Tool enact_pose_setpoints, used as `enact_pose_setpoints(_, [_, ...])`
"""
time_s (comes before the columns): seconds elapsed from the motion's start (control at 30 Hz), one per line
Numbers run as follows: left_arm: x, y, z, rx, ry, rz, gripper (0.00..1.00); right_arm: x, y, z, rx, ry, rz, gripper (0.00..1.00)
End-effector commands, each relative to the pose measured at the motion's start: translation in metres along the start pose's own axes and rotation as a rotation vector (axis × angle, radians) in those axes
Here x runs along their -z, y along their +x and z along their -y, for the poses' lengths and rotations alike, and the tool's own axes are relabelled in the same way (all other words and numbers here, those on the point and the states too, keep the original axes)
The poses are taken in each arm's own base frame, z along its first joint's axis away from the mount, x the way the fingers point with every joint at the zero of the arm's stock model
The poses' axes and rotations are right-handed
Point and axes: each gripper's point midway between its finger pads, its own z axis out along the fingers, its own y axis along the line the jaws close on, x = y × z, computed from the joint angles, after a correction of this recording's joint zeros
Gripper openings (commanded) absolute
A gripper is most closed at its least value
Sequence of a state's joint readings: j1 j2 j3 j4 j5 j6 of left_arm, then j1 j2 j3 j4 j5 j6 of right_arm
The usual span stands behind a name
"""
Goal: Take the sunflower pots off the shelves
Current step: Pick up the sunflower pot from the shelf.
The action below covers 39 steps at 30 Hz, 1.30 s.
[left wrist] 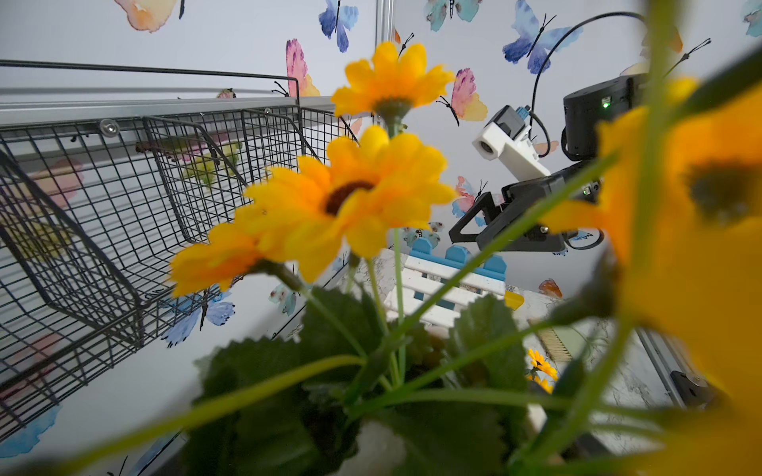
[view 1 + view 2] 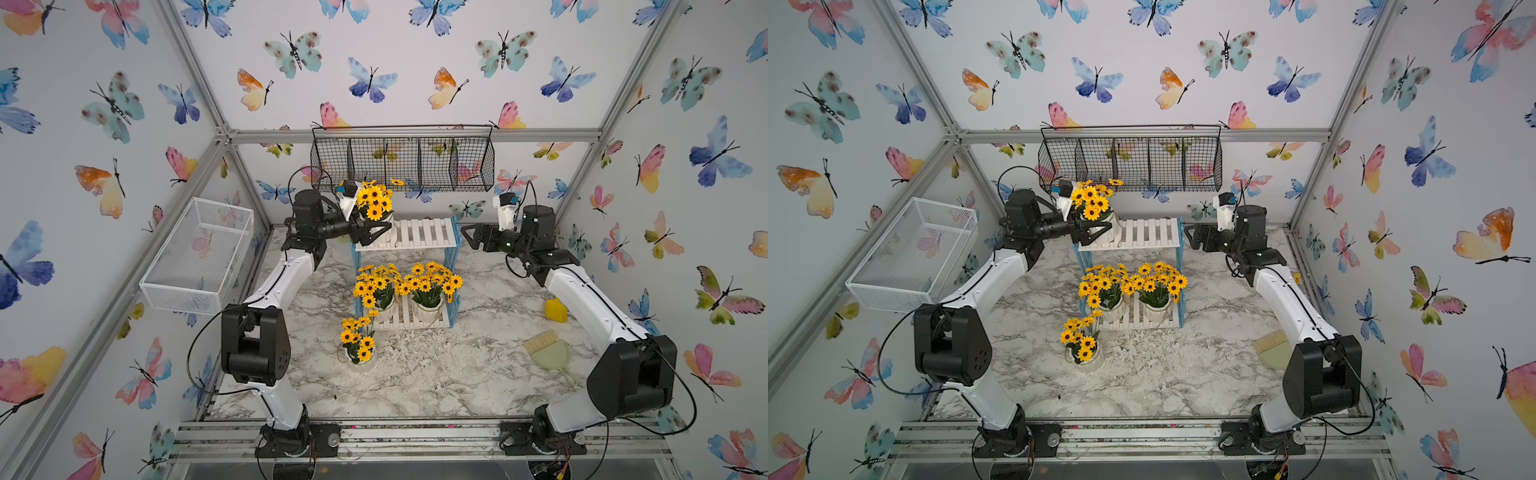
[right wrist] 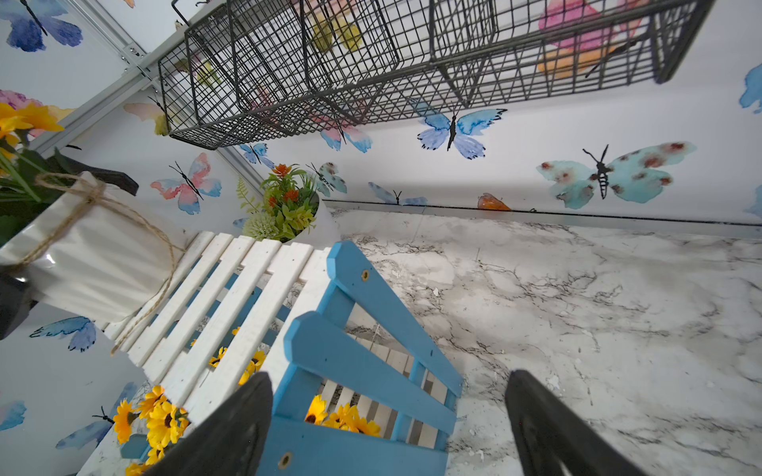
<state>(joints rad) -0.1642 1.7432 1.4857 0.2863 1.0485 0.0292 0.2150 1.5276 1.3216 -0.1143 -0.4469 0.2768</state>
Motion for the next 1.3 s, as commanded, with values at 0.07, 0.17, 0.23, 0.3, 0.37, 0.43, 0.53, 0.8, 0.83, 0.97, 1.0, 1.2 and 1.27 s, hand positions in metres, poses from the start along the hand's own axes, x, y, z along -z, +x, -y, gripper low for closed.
enact_pose_setpoints(0.07, [0.01, -0.041, 0.027, -0.089, 0.028, 0.066, 0.0, 0.008, -0.005, -0.005, 0.023, -0.014, 0.025, 0.91])
enact_pose_setpoints(0.17, [0.013, -0.049, 0.032, -0.1, 0.035, 0.082, 0.0, 0.01, -0.005, -0.005, 0.027, -0.011, 0.027, 0.91])
enact_pose_setpoints(0.23, [0.014, -0.053, 0.036, -0.105, 0.041, 0.092, 0.0, 0.011, -0.004, -0.005, 0.029, -0.009, 0.027, 0.91])
enact_pose_setpoints(0.3, [0.016, -0.058, 0.041, -0.11, 0.053, 0.106, 0.0, 0.012, -0.004, -0.006, 0.03, -0.009, 0.029, 0.91])
enact_pose_setpoints(0.37, [0.018, -0.063, 0.046, -0.113, 0.069, 0.119, 0.0, 0.013, -0.005, -0.006, 0.033, -0.005, 0.033, 0.91])
enact_pose_setpoints(0.43, [0.02, -0.069, 0.052, -0.119, 0.082, 0.127, 0.0, 0.015, -0.006, -0.006, 0.037, -0.001, 0.038, 0.91])
enact_pose_setpoints(0.53, [0.026, -0.078, 0.062, -0.127, 0.089, 0.143, 0.0, 0.018, -0.006, -0.006, 0.039, 0.004, 0.043, 0.91])
enact_pose_setpoints(0.8, [0.041, -0.082, 0.105, -0.134, 0.122, 0.155, 0.0, 0.027, 0.0, -0.007, 0.038, 0.016, 0.045, 0.91])
enact_pose_setpoints(0.83, [0.04, -0.08, 0.11, -0.131, 0.128, 0.147, 0.0, 0.028, 0.001, -0.007, 0.037, 0.018, 0.046, 0.91])
enact_pose_setpoints(0.97, [0.033, -0.066, 0.141, -0.127, 0.157, 0.096, 0.0, 0.032, 0.007, -0.007, 0.031, 0.02, 0.043, 0.91])
enact_pose_setpoints(1.0, [0.03, -0.062, 0.151, -0.126, 0.171, 0.084, 0.0, 0.033, 0.01, -0.007, 0.029, 0.019, 0.04, 0.91])
enact_pose_setpoints(1.2, [0.024, -0.026, 0.193, -0.072, 0.202, 0.038, 0.0, 0.039, 0.024, -0.007, 0.013, 0.021, 0.029, 0.91])
enact_pose_setpoints(1.27, [0.022, -0.013, 0.202, -0.053, 0.192, 0.028, 0.0, 0.041, 0.028, -0.006, 0.009, 0.024, 0.025, 0.91])
